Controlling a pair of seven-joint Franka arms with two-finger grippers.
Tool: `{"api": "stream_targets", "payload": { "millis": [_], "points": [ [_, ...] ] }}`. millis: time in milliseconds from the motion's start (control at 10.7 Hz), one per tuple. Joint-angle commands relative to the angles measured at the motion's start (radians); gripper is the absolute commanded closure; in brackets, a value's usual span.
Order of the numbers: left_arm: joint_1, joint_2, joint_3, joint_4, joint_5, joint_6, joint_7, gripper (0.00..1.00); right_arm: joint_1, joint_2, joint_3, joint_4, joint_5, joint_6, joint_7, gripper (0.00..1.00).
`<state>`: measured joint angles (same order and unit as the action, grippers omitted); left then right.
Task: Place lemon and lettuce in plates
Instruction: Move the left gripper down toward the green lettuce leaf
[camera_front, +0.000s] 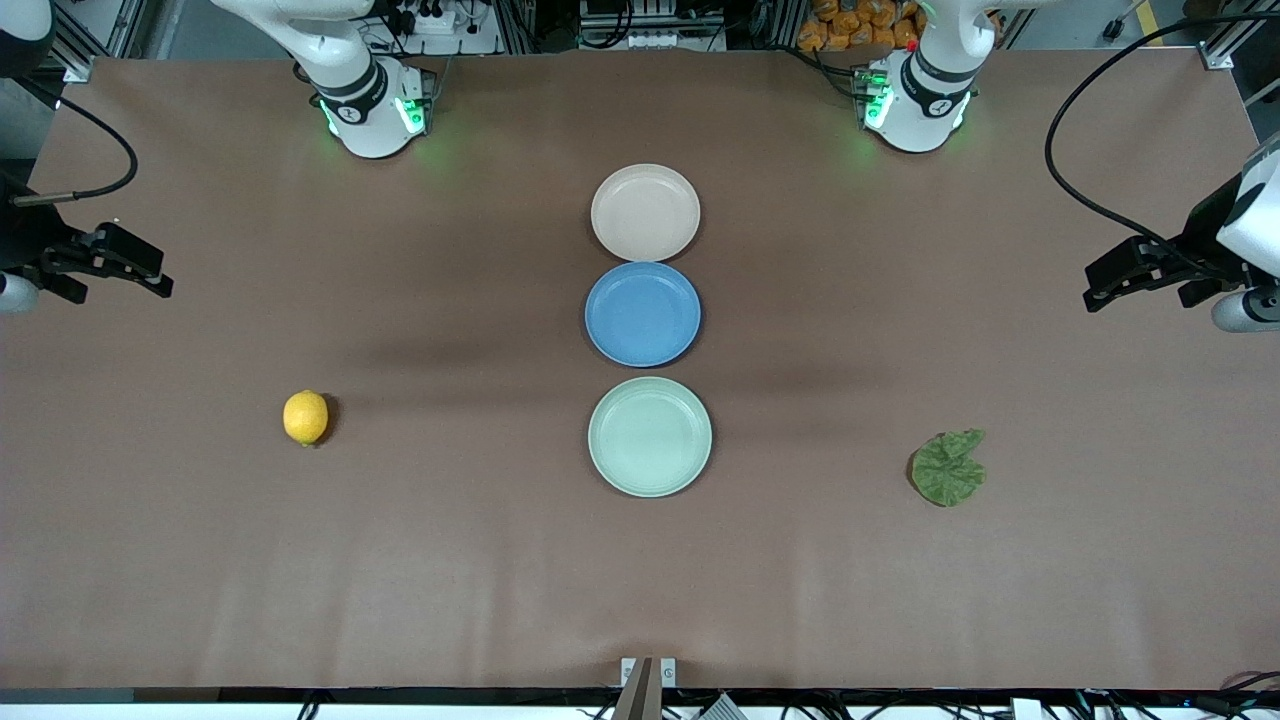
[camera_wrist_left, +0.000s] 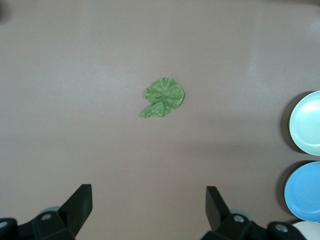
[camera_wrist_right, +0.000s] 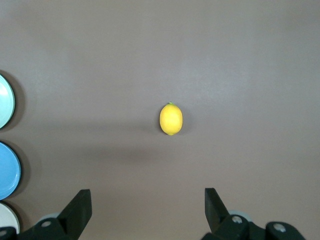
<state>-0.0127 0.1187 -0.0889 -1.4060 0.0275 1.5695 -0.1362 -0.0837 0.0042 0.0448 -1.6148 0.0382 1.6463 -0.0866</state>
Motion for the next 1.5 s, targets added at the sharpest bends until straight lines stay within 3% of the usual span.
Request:
{"api": "stream_targets", "payload": {
  "millis": [0,374,561,749,1029,1404],
  "points": [
    [0.008,-0.014,0.0,-0.002,-0.023,0.0,0.032,0.0,-0.008,-0.016,0.01,-0.002,0.011,-0.016,-0.016,0.0],
    [0.01,-0.001,0.0,-0.021,-0.024,-0.005,0.03,0.0,-0.007,-0.018,0.01,0.0,0.011,-0.017,-0.016,0.0],
    [0.008,0.064,0.0,-0.05,-0.023,0.041,0.03,0.0,-0.007,-0.018,0.01,-0.002,0.011,-0.017,-0.015,0.0],
    [0.007,0.053,0.0,-0.237,-0.021,0.22,0.029,0.0,-0.007,-0.018,0.01,-0.002,0.011,-0.017,-0.015,0.0],
    [0.005,0.096,-0.002,-0.385,-0.009,0.436,0.027,0.0,-0.008,-0.018,0.01,-0.002,0.011,-0.017,-0.015,0.0],
    [0.003,0.249,0.0,-0.403,0.025,0.605,0.029,0.0,-0.008,-0.013,0.01,-0.007,0.011,-0.014,-0.015,0.0]
  ]
}}
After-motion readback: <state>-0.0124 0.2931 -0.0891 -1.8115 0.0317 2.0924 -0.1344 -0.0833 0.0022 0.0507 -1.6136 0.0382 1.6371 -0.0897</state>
